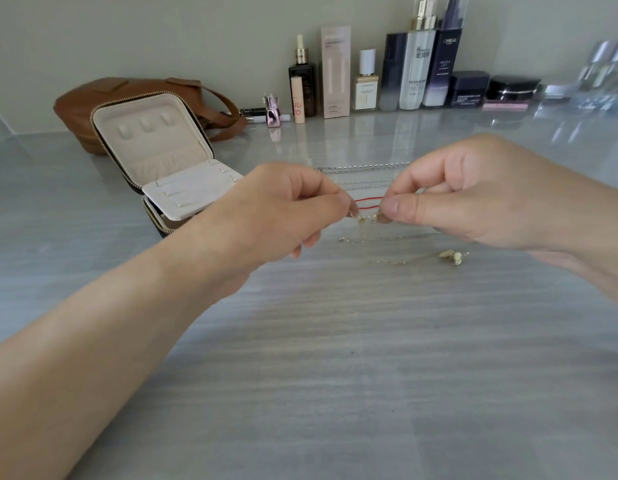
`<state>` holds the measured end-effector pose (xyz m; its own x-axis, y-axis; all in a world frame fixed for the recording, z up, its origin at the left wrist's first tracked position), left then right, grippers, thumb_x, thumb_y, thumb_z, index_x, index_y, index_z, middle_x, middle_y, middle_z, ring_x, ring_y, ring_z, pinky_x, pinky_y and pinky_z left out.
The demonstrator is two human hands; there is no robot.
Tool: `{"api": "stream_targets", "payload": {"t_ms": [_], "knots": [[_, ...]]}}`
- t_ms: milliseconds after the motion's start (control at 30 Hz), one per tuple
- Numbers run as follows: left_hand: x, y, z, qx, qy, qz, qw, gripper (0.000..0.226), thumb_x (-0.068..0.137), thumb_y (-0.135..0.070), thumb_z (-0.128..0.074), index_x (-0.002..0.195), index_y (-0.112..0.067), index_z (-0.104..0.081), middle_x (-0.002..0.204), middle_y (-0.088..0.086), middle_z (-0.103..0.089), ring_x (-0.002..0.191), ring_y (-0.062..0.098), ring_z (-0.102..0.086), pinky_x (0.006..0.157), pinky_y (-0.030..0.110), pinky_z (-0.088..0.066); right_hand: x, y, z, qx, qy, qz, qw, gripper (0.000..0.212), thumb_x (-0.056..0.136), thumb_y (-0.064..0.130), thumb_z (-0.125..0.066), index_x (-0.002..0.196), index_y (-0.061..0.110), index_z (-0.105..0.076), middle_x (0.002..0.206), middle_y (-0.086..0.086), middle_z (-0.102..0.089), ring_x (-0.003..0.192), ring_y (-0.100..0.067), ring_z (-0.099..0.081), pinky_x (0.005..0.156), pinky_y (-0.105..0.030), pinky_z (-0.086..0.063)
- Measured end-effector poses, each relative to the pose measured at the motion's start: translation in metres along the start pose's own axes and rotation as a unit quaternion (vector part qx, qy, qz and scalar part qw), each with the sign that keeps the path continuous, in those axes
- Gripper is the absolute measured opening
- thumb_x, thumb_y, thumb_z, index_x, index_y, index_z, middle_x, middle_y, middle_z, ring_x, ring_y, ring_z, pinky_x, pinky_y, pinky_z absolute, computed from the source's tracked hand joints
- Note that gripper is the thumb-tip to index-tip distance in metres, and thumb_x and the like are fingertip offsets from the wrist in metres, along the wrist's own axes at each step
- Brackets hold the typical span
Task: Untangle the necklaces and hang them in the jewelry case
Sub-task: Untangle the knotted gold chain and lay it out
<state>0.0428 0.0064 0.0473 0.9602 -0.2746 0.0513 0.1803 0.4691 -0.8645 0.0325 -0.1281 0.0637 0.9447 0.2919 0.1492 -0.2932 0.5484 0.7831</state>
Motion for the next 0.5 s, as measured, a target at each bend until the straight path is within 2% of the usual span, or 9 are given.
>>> {"api": "stream_targets", "payload": {"t_ms": [67, 200, 267, 367, 500], "knots": [[0.0, 0.0011, -0.0012, 0.001, 0.011, 0.002, 1.0, 0.018, 0.085, -0.021, -0.059, 0.071, -0.023, -0.071, 0.051, -0.003, -0.043, 0.053, 0.011, -0.04, 0.055, 0.024, -0.038, -0.0001, 0.001, -0.0001, 0.007, 0.004, 0.002, 1.0, 0.013, 0.079, 0.026, -0.065, 0.073, 0.015, -0.069, 0.028, 0.011, -0.041, 0.029, -0.001, -0.042, 0.033, -0.006, -0.025], [-0.0024, 0.0002, -0.0078, -0.014, 0.049, 0.003, 0.999, 0.005, 0.074, -0.024, -0.074, 0.079, -0.022, -0.074, 0.049, -0.012, -0.045, 0.049, 0.005, -0.04, 0.054, 0.02, -0.036, -0.0009, 0.0032, -0.0007, 0.016, 0.008, 0.004, 1.0, 0.013, 0.08, 0.025, -0.064, 0.072, 0.015, -0.068, 0.028, 0.012, -0.04, 0.028, -0.002, -0.04, 0.033, -0.005, -0.025], [-0.003, 0.0002, -0.0093, -0.017, 0.05, -0.004, 0.999, 0.006, 0.071, -0.02, -0.074, 0.077, -0.023, -0.074, 0.053, -0.006, -0.041, 0.053, 0.009, -0.037, 0.058, 0.026, -0.033, -0.0017, 0.0044, -0.0016, 0.019, 0.011, 0.002, 1.0, 0.012, 0.082, 0.022, -0.063, 0.074, 0.014, -0.068, 0.028, 0.013, -0.042, 0.029, 0.001, -0.043, 0.034, -0.004, -0.026], [-0.0038, -0.001, -0.0089, -0.02, 0.038, -0.014, 0.999, 0.008, 0.068, -0.019, -0.075, 0.074, -0.024, -0.074, 0.049, -0.009, -0.034, 0.052, 0.011, -0.032, 0.059, 0.029, -0.029, -0.0027, 0.0058, -0.0028, 0.024, 0.014, 0.002, 1.0, 0.012, 0.082, 0.021, -0.063, 0.074, 0.014, -0.067, 0.027, 0.012, -0.042, 0.029, 0.002, -0.044, 0.034, -0.004, -0.027], [-0.0034, -0.0025, -0.0077, -0.024, 0.032, -0.021, 0.999, 0.003, 0.064, -0.022, -0.075, 0.067, -0.024, -0.073, 0.051, -0.003, -0.039, 0.056, 0.018, -0.032, 0.055, 0.028, -0.026, -0.0033, 0.0071, -0.0038, 0.026, 0.015, 0.0, 1.0, 0.012, 0.082, 0.02, -0.063, 0.073, 0.015, -0.067, 0.027, 0.012, -0.042, 0.028, 0.001, -0.043, 0.034, -0.003, -0.027]]}}
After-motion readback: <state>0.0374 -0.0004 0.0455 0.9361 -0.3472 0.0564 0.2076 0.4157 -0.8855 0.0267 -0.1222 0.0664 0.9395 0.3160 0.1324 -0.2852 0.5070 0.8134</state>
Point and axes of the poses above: each hand's wrist, its own x-axis towards the middle knuckle, its own z-axis out of the back of the hand, y = z × x, the point moved 8 cm from there along x, towards the middle knuckle
